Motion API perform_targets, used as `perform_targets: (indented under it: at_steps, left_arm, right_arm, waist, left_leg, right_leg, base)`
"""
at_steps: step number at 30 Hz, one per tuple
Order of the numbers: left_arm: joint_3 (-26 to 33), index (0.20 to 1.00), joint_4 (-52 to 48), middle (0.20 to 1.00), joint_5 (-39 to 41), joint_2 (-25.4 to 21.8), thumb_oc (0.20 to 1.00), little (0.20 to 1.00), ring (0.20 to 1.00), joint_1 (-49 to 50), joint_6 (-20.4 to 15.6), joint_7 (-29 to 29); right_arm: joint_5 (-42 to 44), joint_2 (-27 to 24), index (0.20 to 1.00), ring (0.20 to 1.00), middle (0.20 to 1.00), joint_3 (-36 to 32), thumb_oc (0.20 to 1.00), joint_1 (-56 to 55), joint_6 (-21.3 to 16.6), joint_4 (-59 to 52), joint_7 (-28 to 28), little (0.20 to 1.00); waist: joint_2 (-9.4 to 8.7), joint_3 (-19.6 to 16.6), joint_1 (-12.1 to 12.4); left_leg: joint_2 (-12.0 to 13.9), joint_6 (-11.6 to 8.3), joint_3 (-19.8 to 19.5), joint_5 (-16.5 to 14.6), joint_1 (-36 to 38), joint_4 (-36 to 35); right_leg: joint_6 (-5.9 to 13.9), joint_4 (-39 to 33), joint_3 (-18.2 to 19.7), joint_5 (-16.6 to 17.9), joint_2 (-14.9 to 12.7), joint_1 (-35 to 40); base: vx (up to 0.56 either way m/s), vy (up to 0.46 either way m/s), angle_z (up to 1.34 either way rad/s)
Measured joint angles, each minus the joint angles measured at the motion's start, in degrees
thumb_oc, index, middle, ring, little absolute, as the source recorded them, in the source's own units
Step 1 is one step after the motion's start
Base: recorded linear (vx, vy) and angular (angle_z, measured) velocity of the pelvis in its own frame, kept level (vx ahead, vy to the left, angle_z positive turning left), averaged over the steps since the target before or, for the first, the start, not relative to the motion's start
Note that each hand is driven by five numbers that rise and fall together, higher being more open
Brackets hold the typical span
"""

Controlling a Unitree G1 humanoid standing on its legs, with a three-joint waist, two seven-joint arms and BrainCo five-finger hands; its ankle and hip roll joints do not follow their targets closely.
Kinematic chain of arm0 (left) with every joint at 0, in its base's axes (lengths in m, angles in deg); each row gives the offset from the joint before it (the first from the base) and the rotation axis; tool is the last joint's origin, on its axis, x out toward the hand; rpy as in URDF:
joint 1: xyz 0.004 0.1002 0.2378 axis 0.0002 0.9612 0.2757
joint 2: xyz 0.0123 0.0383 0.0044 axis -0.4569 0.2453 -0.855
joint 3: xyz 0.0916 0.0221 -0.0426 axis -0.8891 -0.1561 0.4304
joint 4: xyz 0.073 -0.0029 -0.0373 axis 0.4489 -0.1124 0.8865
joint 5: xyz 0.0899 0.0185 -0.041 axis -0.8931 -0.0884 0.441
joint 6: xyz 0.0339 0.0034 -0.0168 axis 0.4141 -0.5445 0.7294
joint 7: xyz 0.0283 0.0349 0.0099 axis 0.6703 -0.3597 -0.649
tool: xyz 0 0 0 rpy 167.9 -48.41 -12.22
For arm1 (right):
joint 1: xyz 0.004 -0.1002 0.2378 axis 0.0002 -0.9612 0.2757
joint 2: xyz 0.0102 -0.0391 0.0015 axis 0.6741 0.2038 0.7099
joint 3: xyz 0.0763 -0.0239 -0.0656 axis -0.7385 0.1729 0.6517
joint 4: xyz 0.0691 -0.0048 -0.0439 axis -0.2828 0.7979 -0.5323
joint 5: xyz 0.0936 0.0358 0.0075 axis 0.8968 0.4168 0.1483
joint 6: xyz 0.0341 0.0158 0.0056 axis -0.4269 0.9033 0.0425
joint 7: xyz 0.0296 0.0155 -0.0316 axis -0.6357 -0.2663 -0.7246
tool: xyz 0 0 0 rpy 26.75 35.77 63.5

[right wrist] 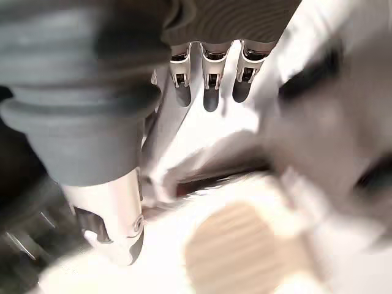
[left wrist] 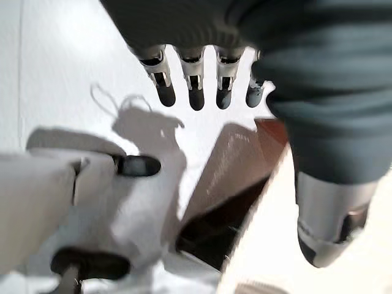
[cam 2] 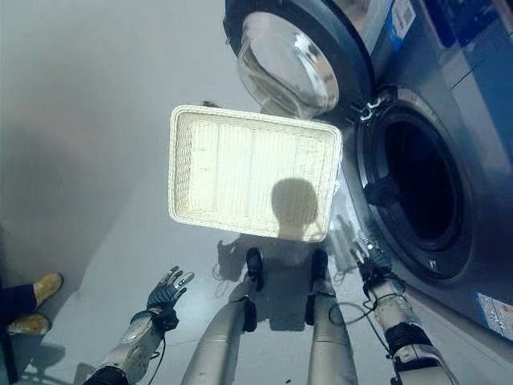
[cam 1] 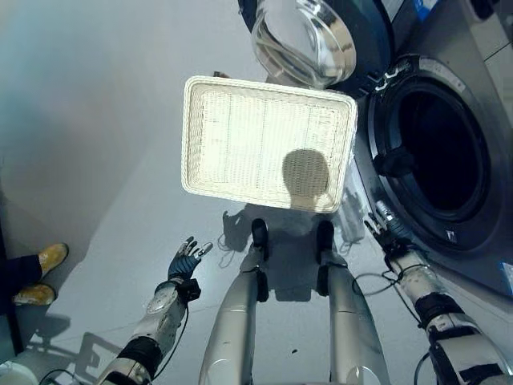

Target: Put the clothes into the washing machine.

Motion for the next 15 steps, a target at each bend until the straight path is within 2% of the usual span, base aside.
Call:
perform_targets:
  at_steps: [4, 6, 8, 9, 11, 14, 15]
  left_arm:
    - [1.93, 1.0, 6.62, 1.0, -1.35, 0.53, 1.0, 1.0, 1.0, 0.79, 0.25, -3.94]
    - [2.29, 1.0, 10.92, 1.0, -4.86, 0.81, 1.0, 1.0, 1.0, 1.02, 1.12, -5.67]
    - [2.28, 1.0, 15.16, 1.0, -8.3, 0.79, 1.0, 1.0, 1.0, 2.87, 1.14, -7.16]
    - [2.31, 1.0, 15.99, 1.0, -9.04, 0.9, 1.0, 1.0, 1.0, 3.2, 1.15, -7.3]
    - [1.79, 1.0, 17.96, 1.0, -10.72, 1.19, 1.0, 1.0, 1.0, 5.8, 1.18, -8.0]
    - [1.74, 1.0, 21.49, 1.0, -14.87, 2.36, 1.0, 1.0, 1.0, 7.38, 0.93, -9.03]
    - [1.69, 1.0, 22.1, 1.0, -16.39, 2.77, 1.0, 1.0, 1.0, 8.46, 0.92, -9.35]
  right_arm:
    - [-15.37, 1.04, 1.0, 1.0, 1.0, 3.24, 1.0, -5.03, -4.29, 2.35, 2.34, 1.0]
    - [-23.05, 1.92, 1.0, 1.0, 1.0, 4.54, 1.0, -7.32, -6.27, 3.22, 6.18, 1.0]
    - [-30.89, 4.1, 1.0, 1.0, 1.0, 4.97, 1.0, -9.98, -9.62, 4.1, 10.84, 1.0]
    - [-32.1, 4.52, 1.0, 1.0, 1.0, 4.91, 1.0, -10.47, -10.25, 4.41, 11.63, 1.0]
    - [-35.98, 6.17, 1.0, 1.0, 1.0, 4.89, 1.0, -12.83, -12.35, 5.72, 13.38, 1.0]
    - [-37.13, 7.69, 1.0, 1.0, 1.0, 4.86, 1.0, -13.91, -12.67, 10.66, 10.34, 1.0]
    - [-37.99, 8.29, 1.0, 1.0, 1.0, 5.12, 1.0, -14.72, -12.65, 13.1, 8.33, 1.0]
  waist:
    - [-2.49, -0.51, 0.06]
    - [-3.67, -0.75, 0.11]
    - [-5.89, -3.65, 0.09]
    - [-6.29, -4.38, 0.08]
    - [-7.55, -9.12, -0.03]
    - [-8.0, -12.14, 0.1]
    - [-8.02, -14.69, 0.25]
  left_leg:
    - [-0.29, 0.45, 0.35, -0.61, 7.02, -2.08]
    - [-0.47, 0.56, 0.62, -0.6, 11.98, -4.16]
    - [-0.27, 0.63, 1.32, -0.69, 16.81, -7.02]
    - [-0.27, 0.82, 1.41, -0.8, 17.64, -7.68]
    - [-0.42, 1.01, 1.58, -0.7, 19.48, -9.86]
    - [-0.76, 0.87, 1.56, -0.36, 23.99, -12.48]
    - [-0.83, 0.84, 1.48, -0.4, 24.79, -13.49]
  right_leg:
    - [0.74, -4.15, -0.03, 0.81, -0.05, 7.88]
    - [1.17, -6.97, -0.1, 1.43, 0.09, 13.15]
    - [1.42, -10.48, 0.24, 1.77, 0.16, 17.76]
    - [1.38, -11.23, 0.24, 2.0, 0.23, 18.63]
    - [1.94, -13.94, 0.23, 2.85, 0.31, 20.75]
    - [2.27, -17.42, 0.04, 3.44, 0.39, 25.76]
    - [2.33, -18.44, -0.11, 3.43, 0.39, 26.53]
  base:
    - [-0.07, 0.123, -0.03]
    - [0.04, 0.109, -0.05]
    - [0.07, 0.086, -0.11]
    - [0.08, 0.062, -0.08]
    - [0.09, 0.044, -0.04]
    - [0.07, -0.014, 0.01]
    - [0.11, -0.082, 0.08]
